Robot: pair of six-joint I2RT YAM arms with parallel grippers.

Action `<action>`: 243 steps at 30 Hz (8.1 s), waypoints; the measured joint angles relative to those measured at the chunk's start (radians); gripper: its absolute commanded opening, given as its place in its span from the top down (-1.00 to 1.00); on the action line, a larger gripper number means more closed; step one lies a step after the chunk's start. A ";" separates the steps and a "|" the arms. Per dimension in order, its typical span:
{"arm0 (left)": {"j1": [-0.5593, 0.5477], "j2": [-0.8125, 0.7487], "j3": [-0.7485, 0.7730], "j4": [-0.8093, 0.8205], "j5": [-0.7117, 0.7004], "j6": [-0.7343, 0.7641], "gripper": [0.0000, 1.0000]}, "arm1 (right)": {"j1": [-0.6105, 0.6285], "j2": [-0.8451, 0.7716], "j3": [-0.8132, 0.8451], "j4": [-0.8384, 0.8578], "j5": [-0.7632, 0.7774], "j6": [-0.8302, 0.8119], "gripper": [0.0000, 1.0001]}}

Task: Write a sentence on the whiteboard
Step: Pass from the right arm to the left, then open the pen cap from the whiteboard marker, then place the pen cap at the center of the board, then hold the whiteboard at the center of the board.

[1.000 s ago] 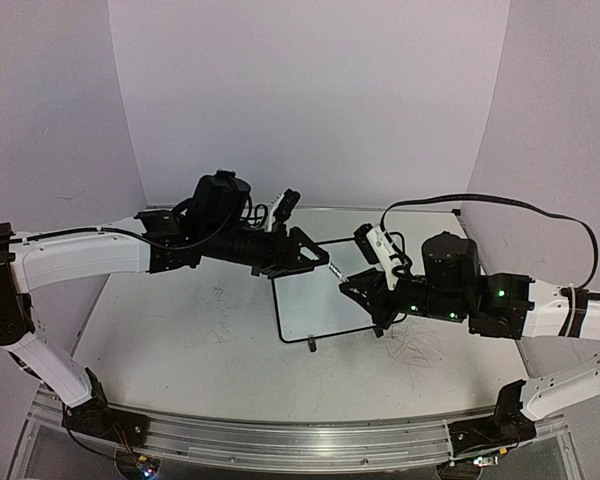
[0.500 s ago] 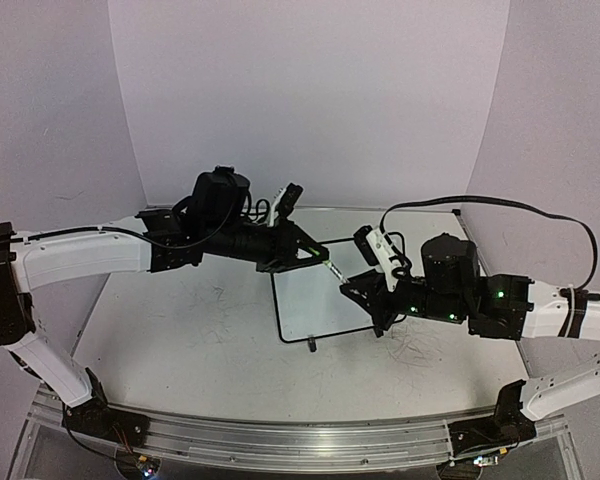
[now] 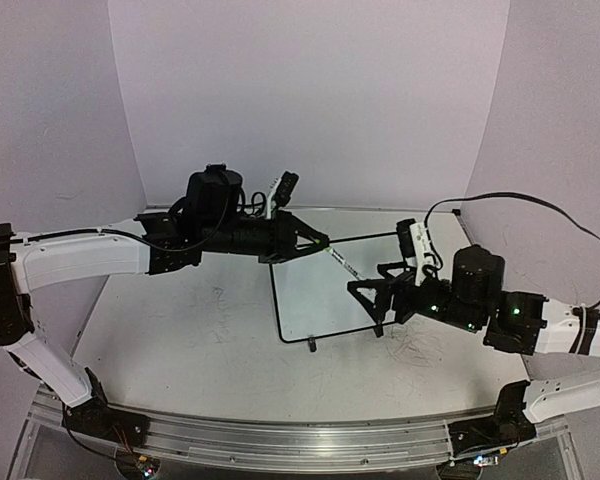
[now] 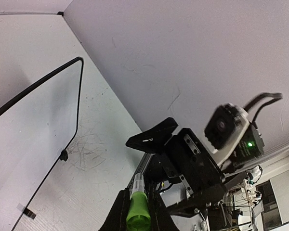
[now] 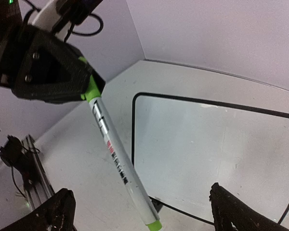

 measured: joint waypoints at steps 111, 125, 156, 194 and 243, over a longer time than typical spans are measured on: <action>0.439 -0.229 -0.407 -0.322 -0.290 0.146 1.00 | -0.320 -0.350 -0.085 0.006 -0.076 0.124 0.94; 0.281 0.093 -0.408 -0.340 -0.696 0.193 1.00 | -0.320 -0.404 -0.085 -0.011 -0.072 0.125 1.00; 0.273 0.147 -0.445 -0.222 -0.763 0.193 0.70 | -0.320 -0.390 -0.093 -0.013 -0.039 0.131 1.00; 0.271 -0.191 -0.421 -0.292 -0.672 0.269 -0.59 | -0.320 -0.370 -0.114 -0.012 -0.022 0.154 1.00; 0.298 -0.010 -0.188 -0.155 0.039 0.529 -0.70 | -0.320 -0.186 -0.048 -0.023 -0.249 0.222 1.00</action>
